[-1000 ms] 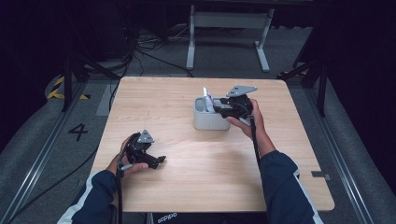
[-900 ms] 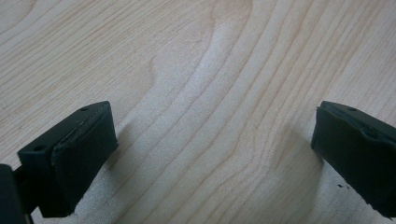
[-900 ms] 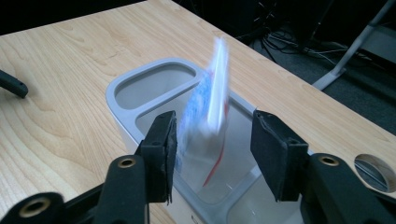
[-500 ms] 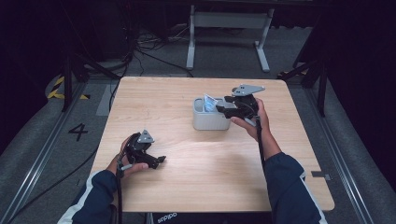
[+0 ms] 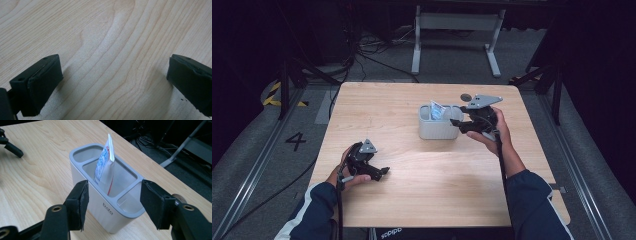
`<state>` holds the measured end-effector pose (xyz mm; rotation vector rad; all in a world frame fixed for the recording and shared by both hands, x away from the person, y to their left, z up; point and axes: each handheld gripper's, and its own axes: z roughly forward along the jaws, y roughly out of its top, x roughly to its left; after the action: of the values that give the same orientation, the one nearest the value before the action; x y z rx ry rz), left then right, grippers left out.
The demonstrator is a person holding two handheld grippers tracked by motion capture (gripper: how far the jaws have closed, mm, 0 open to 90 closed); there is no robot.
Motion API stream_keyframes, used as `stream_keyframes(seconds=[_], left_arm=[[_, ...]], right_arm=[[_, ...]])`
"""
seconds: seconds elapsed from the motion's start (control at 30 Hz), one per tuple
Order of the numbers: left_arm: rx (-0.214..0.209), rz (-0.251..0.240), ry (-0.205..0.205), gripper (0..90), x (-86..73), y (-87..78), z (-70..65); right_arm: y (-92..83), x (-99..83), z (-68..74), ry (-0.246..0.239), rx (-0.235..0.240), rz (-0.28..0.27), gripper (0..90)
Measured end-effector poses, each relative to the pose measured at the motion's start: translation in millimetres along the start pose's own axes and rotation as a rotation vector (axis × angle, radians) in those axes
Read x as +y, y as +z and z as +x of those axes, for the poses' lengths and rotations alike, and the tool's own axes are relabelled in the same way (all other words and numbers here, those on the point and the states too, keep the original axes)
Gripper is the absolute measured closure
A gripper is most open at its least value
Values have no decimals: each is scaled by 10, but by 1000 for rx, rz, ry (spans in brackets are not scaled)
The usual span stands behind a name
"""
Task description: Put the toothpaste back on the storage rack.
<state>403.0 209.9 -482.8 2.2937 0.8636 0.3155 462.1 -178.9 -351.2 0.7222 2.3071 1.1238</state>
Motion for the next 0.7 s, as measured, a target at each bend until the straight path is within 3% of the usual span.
stream_keyframes(seconds=[0.17, 0.7], left_arm=[[2, -2, 0, 5, -1, 2, -1], [1, 0, 0, 5, 0, 0, -1]], right_arm=[[-119, -32, 25, -38, -23, 29, 399], [-408, -304, 78, -76, -37, 90, 379]])
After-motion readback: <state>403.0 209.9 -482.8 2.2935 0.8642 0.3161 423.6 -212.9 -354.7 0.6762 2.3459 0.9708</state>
